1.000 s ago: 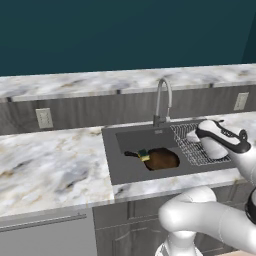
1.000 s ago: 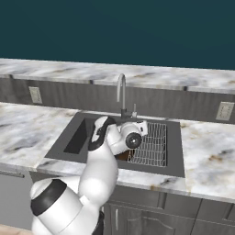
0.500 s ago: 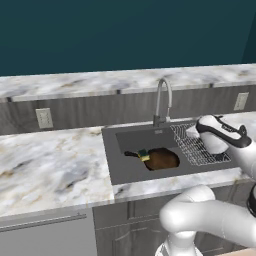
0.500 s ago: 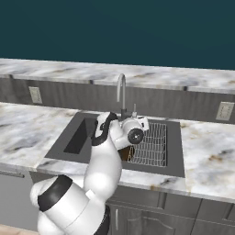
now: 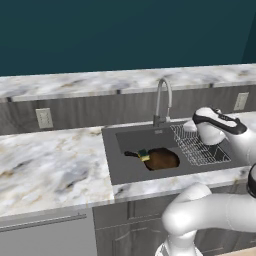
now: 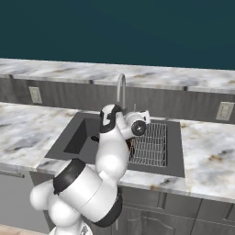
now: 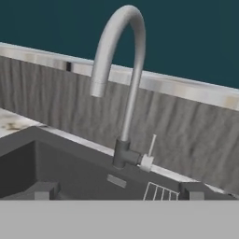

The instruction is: Pick the pan and sponge and place them into the sink. Then turn on the water.

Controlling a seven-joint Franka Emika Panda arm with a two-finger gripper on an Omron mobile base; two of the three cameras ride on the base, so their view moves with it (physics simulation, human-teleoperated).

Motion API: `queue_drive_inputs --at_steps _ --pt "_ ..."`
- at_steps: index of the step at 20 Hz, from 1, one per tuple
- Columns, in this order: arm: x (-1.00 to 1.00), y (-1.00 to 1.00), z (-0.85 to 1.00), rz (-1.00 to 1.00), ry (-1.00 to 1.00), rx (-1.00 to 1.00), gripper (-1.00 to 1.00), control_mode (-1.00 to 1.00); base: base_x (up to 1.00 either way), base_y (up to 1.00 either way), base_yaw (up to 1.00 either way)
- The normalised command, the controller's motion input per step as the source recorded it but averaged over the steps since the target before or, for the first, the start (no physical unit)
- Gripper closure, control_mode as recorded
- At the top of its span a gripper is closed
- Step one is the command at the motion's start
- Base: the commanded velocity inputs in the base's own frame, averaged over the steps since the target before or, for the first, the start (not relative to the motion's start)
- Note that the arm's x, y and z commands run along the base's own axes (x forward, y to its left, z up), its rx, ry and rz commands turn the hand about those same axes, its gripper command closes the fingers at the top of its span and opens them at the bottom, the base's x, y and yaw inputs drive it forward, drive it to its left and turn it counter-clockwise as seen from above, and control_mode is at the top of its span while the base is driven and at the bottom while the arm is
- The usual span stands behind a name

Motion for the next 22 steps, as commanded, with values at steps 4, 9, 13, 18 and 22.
queue_drive_inputs --at_steps 4,9,13,18,22 --pt "0.28 -0.10 0.00 0.03 -0.01 0.00 -1.00 -1.00 0.00 0.00 0.00" --pt "0.23 -0.06 0.00 0.05 -0.01 0.00 -1.00 -1.00 0.00 0.00 0.00" --pt "0.17 0.00 0.00 0.05 -0.02 0.00 -1.00 -1.00 0.00 0.00 0.00" --pt "0.20 0.00 0.00 0.03 -0.02 0.00 -1.00 -1.00 0.00 0.00 0.00" --pt "0.22 0.00 0.00 0.00 -0.03 0.00 -1.00 -1.00 0.00 0.00 0.00"
